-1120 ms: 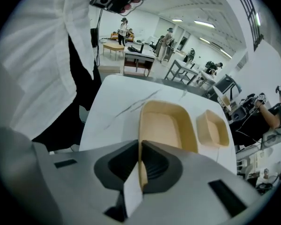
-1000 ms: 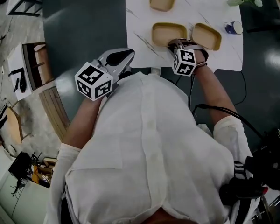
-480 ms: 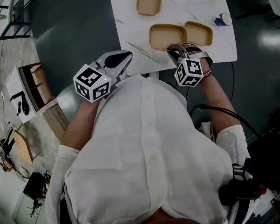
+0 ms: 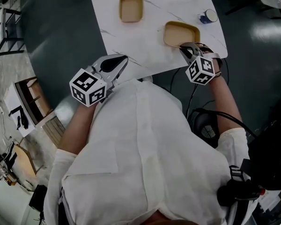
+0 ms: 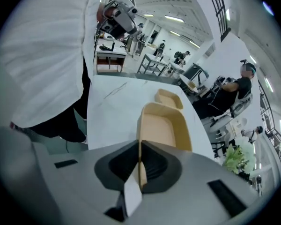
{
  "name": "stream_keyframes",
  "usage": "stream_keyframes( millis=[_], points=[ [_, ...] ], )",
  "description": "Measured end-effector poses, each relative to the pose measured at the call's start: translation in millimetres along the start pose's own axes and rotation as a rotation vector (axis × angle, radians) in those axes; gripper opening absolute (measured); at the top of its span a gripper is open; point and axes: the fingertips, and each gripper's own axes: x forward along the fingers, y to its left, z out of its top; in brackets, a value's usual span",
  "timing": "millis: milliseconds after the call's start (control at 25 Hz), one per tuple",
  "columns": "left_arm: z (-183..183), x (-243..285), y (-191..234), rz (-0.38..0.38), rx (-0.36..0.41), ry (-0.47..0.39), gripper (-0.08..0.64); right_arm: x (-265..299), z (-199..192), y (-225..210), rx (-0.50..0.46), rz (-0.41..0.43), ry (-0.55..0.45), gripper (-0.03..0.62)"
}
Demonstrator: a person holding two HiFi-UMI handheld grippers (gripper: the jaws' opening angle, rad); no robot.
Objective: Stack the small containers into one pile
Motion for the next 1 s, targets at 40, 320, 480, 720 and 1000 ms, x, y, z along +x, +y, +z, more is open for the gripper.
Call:
stream_keyframes(
  millis=[40, 320, 480, 720, 1000],
  points=[
    [1, 3, -1, 0.003, -0.001, 0.0, 0.008, 0, -9, -3, -0.001, 0.001, 0.006, 0.017],
    [-2, 14, -8, 0.05, -0.017, 0.007, 0.008, 14, -52, -10, -0.005, 0.043, 0.016, 0.017],
    [-7, 18, -11, 0.086, -0.035, 0.004, 0.008, 27, -62, -8, -0.008, 0.067, 0.009, 0.017],
    [-10, 25, -16, 0.125, -0.054, 0.0, 0.008, 39, -62, -4, -0.029, 0.102, -0.016, 0.018],
    [-14, 29, -16, 0.148, -0.063, -0.001, 0.008, 51, -66, 0, -0.023, 0.146, -0.031, 0.018]
  ],
)
